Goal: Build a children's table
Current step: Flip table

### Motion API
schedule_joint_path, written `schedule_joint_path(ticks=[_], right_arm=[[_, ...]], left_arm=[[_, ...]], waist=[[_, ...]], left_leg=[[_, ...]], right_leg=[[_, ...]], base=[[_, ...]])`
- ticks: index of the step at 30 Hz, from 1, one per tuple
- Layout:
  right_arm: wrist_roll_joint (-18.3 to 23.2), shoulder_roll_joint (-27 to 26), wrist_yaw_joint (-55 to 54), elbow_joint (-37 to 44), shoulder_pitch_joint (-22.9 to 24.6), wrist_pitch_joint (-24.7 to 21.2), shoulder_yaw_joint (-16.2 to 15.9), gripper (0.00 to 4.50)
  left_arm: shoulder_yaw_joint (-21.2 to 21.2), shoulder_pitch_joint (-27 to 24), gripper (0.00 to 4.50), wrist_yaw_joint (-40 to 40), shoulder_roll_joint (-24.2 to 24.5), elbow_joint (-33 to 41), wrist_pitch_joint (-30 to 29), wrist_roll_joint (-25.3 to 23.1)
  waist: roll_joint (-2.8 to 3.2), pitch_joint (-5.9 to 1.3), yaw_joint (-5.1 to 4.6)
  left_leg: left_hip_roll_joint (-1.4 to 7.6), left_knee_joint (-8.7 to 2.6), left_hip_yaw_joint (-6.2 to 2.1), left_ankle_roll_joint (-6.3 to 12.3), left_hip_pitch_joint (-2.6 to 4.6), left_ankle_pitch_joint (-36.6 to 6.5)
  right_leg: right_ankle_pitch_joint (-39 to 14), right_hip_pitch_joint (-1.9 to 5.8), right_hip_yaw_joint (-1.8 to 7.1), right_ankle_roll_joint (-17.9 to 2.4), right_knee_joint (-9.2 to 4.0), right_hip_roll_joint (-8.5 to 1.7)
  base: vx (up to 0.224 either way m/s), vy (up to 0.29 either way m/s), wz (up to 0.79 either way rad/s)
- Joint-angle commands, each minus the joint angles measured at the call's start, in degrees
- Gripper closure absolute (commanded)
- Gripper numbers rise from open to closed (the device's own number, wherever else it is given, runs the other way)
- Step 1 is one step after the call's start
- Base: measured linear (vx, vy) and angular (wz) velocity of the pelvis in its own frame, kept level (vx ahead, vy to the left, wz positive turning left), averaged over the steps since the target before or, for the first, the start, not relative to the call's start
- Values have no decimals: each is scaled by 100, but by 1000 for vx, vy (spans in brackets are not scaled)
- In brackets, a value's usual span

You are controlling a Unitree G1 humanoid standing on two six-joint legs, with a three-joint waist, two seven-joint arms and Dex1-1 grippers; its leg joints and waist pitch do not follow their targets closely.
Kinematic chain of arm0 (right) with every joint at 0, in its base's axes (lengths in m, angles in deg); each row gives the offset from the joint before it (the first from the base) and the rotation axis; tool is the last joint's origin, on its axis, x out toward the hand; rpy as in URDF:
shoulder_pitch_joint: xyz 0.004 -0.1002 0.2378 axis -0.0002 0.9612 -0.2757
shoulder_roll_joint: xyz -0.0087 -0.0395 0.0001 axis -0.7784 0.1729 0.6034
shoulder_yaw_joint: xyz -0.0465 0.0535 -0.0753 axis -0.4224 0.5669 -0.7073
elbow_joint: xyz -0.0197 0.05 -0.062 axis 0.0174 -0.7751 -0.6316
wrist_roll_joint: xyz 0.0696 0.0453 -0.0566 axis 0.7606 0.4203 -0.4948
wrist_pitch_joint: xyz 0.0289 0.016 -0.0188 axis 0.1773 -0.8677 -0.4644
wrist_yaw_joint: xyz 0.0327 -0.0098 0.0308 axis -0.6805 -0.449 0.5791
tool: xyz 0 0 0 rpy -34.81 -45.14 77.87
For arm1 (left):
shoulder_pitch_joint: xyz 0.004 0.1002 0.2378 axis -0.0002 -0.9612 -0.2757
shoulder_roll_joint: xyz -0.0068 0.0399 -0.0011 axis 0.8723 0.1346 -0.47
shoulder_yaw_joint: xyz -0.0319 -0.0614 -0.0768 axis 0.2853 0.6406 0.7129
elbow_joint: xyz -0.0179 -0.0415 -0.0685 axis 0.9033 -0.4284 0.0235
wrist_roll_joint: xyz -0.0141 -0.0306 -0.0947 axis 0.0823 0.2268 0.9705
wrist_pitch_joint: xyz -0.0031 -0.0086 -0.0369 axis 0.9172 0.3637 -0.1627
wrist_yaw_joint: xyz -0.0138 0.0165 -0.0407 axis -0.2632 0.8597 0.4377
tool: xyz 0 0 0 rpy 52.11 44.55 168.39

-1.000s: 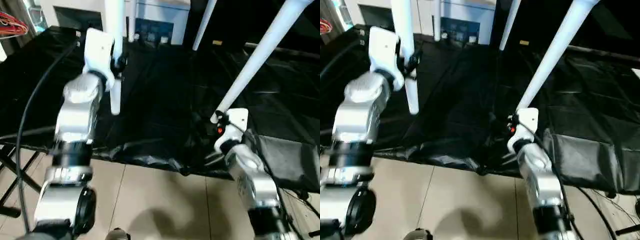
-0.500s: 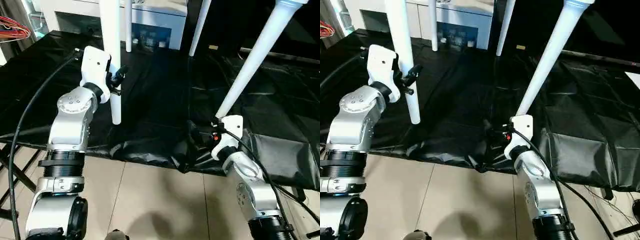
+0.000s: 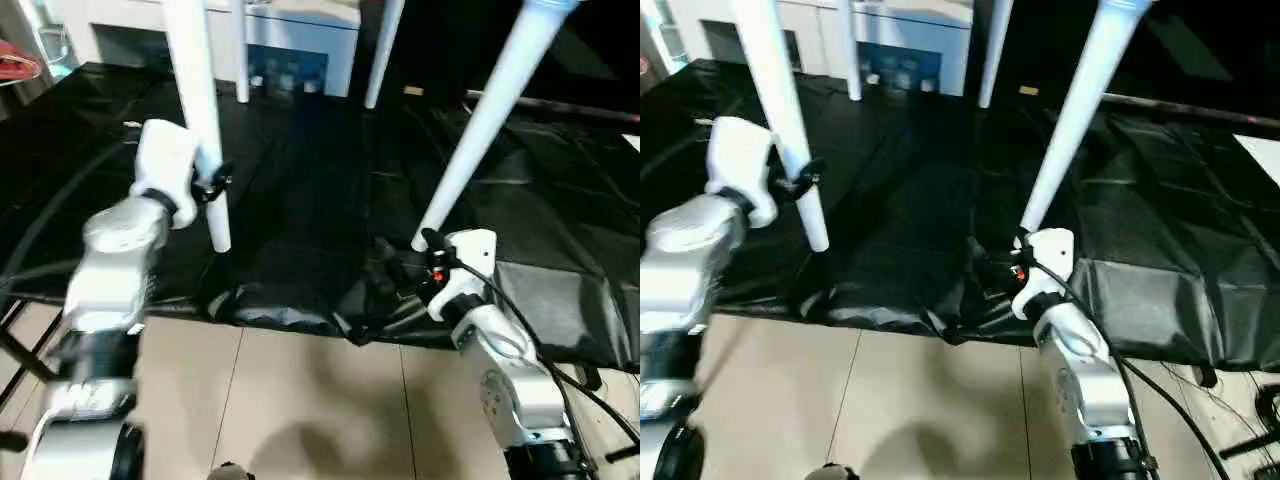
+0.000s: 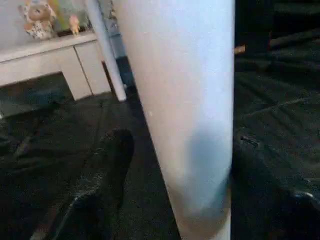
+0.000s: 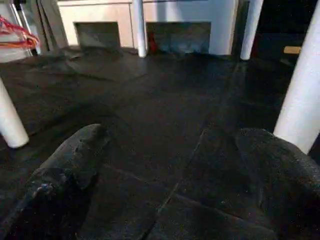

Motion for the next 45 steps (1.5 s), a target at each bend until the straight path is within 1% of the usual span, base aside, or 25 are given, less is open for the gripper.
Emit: schedule_joint_path(ticks=[1, 4, 8, 9, 10, 11, 12, 13, 18, 20, 21, 22, 24, 25, 26, 27, 28, 31, 32, 33, 34, 35, 39, 43, 45], right_arm=[[56, 135, 43, 132, 63, 229, 204, 0], [80, 186, 29, 98, 68, 385, 362, 0], [-20, 413, -3, -171, -110, 624, 626, 0], [-28, 496, 30, -289, -198, 615, 668, 0], [-28, 496, 30, -289, -198, 615, 668, 0], [-84, 596, 41, -431, -292, 614, 684, 0], [-115, 715, 47, -701, -477, 653, 756, 0], [-115, 715, 47, -701, -477, 653, 756, 0], [-107, 931, 63, -1653, -1192, 911, 967, 0], [-55, 985, 169, -2189, -1596, 1022, 1039, 0], [-15, 1016, 241, -2553, -1858, 1076, 1084, 0], [10, 1033, 294, -2791, -2023, 1114, 1114, 0], [98, 1125, 813, -3808, -2695, 1180, 1137, 0], [116, 1142, 924, -3994, -2817, 1179, 1139, 0], [92, 1171, 1046, -4302, -3025, 1197, 1121, 0], [63, 1185, 1115, -4510, -3161, 1227, 1113, 0], [28, 1189, 1203, -4725, -3306, 1255, 1103, 0], [-112, 1226, 1253, -5483, -3819, 1384, 1118, 0], [-136, 1235, 1223, -5838, -4068, 1421, 1187, 0], [-173, 1247, 1112, -6009, -4198, 1465, 1217, 0], [-191, 1258, 1071, -6119, -4270, 1509, 1228, 0], [-216, 1265, 1030, -6296, -4402, 1548, 1238, 0], [-289, 1244, 1261, -6657, -4648, 1449, 1182, 0], [-557, 1260, 2240, -6862, -4640, 1356, 857, 0], [-637, 1329, 3116, -6836, -4544, 1430, 697, 0]], left_arm=[[136, -253, 88, -122, 49, 437, -116, 217], [260, -580, 76, -230, 63, 690, -84, 396], [325, -1303, 55, -339, 191, 1121, -111, 388], [368, -1439, 55, -386, 200, 1246, -176, 450], [368, -1439, 55, -386, 200, 1246, -176, 450], [411, -1554, 55, -438, 200, 1363, -203, 524], [476, -1734, 55, -506, 201, 1586, -251, 705], [476, -1734, 55, -506, 201, 1586, -251, 705], [452, -2315, 55, -846, 265, 2189, -386, 1074], [389, -2546, 55, -934, 276, 2449, -466, 1181], [341, -2664, 55, -981, 283, 2583, -518, 1227], [313, -2733, 55, -1006, 290, 2666, -557, 1256], [260, -2886, 55, -1065, 350, 2881, -684, 1341], [252, -2903, 55, -1075, 359, 2911, -703, 1355], [252, -2926, 55, -1091, 371, 2958, -748, 1390], [259, -2948, 55, -1101, 388, 2994, -781, 1425], [267, -2973, 55, -1110, 418, 3038, -822, 1455], [260, -3089, 55, -1135, 490, 3249, -988, 1572], [263, -3176, 55, -1163, 528, 3393, -1086, 1649], [278, -3254, 55, -1187, 557, 3496, -1148, 1696], [286, -3291, 55, -1193, 577, 3545, -1181, 1725], [317, -3395, 55, -1197, 614, 3656, -1248, 1770], [368, -3725, 55, -1234, 726, 3980, -1418, 1869], [375, -3825, 55, -1203, 771, 4133, -1519, 1939], [341, -3813, 55, -1190, 800, 4137, -1537, 1940]], waist=[[99, -383, -8], [79, -371, -17], [55, -337, -27], [33, -323, -52], [49, -326, -42], [44, -326, -47], [10, -317, -59], [26, -325, -53], [-31, -314, -115], [-46, -317, -133], [-72, -310, -191], [-64, -323, -169], [-45, -305, -152], [-56, -283, -187], [-51, -258, -166], [-44, -273, -135], [-21, -237, -118], [-57, -214, -97], [-41, -221, -102], [-78, -182, -97], [-62, -190, -86], [-59, -150, -74], [-76, -133, -41], [-72, -108, -14], [-106, -106, 14]], left_leg=[[66, -442, 15, -280, 229, -2040], [58, -437, 24, -278, 233, -2147], [54, -443, 9, -321, 268, -2598], [53, -455, 5, -322, 243, -2641], [54, -448, -4, -334, 260, -2678], [50, -436, 3, -340, 293, -2797], [43, -446, -4, -336, 262, -2814], [52, -442, -20, -353, 272, -2861], [34, -426, -21, -331, 257, -2939], [29, -423, -14, -323, 244, -2888], [24, -433, -28, -313, 201, -2885], [23, -433, -29, -307, 194, -2812], [31, -406, 3, -268, 250, -2867], [21, -407, -12, -261, 219, -2970], [13, -427, -15, -252, 204, -2958], [22, -411, -2, -241, 223, -2870], [29, -413, 4, -237, 232, -2857], [41, -418, 8, -221, 222, -2761], [43, -418, 1, -225, 223, -2767], [33, -432, 1, -205, 177, -2680], [41, -425, 8, -198, 191, -2637], [45, -421, 17, -168, 189, -2535], [43, -403, 31, -27, 154, -2122], [53, -381, 58, 112, 139, -1674], [56, -370, 66, 169, 135, -1548]], right_leg=[[-1172, 172, 94, -869, -292, -152], [-1405, 152, 104, -794, -319, -144], [-2212, 89, 111, -563, -389, -146], [-2319, 99, 110, -519, -404, -140], [-2371, 89, 105, -519, -396, -146], [-2485, 47, 106, -507, -422, -136], [-2537, 67, 98, -483, -434, -131], [-2549, 63, 92, -512, -410, -153], [-2788, 44, 78, -458, -445, -156], [-2693, 50, 78, -457, -434, -136], [-2634, 79, 63, -521, -406, -130], [-2587, 105, 56, -516, -399, -136], [-2447, 25, 79, -591, -403, -112], [-2461, 41, 66, -651, -383, -102], [-2492, 58, 58, -632, -403, -105], [-2378, 44, 71, -660, -401, -110], [-2263, 14, 80, -708, -392, -98], [-2044, 19, 77, -847, -347, -90], [-2007, 30, 73, -902, -321, -92], [-1936, 58, 63, -937, -314, -93], [-1878, 53, 71, -966, -301, -96], [-1751, 31, 78, -999, -295, -95], [-1369, 80, 77, -1074, -244, -91], [-896, 92, 79, -1222, -206, -67], [-783, 119, 80, -1265, -192, -75]], base=[[0, 0, 0], [0, 0, 0], [0, 0, 0], [0, 0, 0], [0, 0, 0], [0, 0, 0], [0, 0, 0], [0, 0, 0], [0, 0, 0], [0, 0, 0], [0, 0, 0], [0, 0, 0], [0, 0, 0], [0, 0, 0], [0, 0, 0], [0, 0, 0], [0, 0, 0], [0, 0, 0], [0, 0, 0], [0, 0, 0], [0, 0, 0], [0, 0, 0], [0, 0, 0], [0, 0, 0], [0, 0, 0]])
